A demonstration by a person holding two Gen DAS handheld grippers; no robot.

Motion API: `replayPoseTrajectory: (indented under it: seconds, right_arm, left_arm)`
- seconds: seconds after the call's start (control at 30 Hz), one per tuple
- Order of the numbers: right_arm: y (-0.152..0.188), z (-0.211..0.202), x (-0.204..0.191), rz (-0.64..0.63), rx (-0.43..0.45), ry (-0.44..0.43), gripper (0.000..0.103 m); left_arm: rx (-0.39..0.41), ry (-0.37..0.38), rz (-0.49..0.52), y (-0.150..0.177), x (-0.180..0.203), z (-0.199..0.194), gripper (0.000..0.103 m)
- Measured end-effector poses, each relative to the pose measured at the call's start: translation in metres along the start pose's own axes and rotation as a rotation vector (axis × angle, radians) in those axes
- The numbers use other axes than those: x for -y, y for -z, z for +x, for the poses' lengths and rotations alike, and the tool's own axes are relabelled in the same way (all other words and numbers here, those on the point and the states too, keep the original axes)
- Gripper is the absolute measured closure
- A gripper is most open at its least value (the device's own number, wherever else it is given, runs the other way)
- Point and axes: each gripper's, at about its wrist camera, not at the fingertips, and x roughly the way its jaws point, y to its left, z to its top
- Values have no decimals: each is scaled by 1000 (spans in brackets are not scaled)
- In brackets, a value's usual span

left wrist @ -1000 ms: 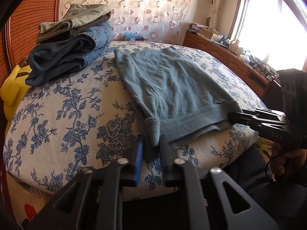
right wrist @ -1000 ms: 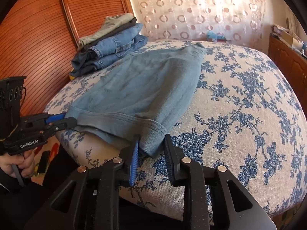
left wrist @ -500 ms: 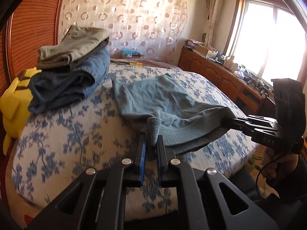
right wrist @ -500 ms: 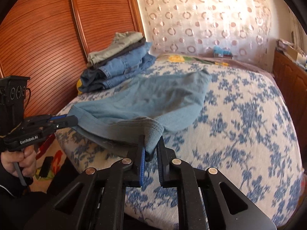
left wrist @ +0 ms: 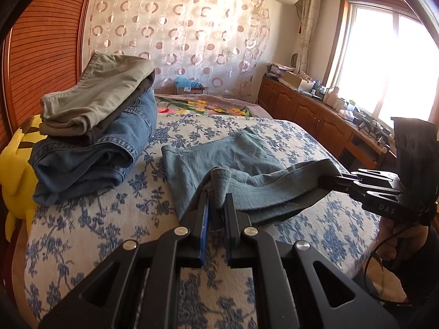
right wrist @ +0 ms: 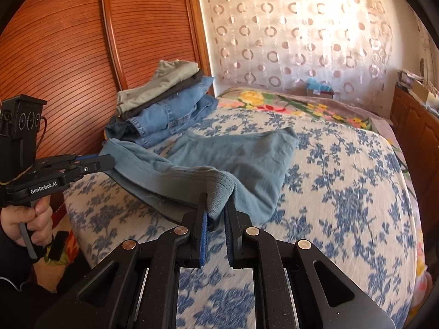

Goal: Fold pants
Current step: 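Lift the hem with both grippers and fold it toward the waistband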

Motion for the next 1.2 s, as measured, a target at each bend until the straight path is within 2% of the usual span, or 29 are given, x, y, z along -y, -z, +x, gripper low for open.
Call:
replayPoseTrajectory:
  seconds: [0.57, 0.97, 1.1, 1.2]
  right_arm:
    - [-48, 60, 47, -15, -47, -13, 94]
    - [-67, 99, 64, -24, -80, -22, 93]
    - [-67, 105, 69, -15, -92, -11, 86]
    - [-66, 102, 74, -9, -88, 0, 80]
  left_arm:
    - [-40, -31, -9, -45, -15, 62, 97]
    - [-84, -78, 4, -56, -26, 94, 96]
    - [-95, -99, 10, -57, -27, 99, 90]
    - [-104, -97, 20, -58, -25, 100, 81]
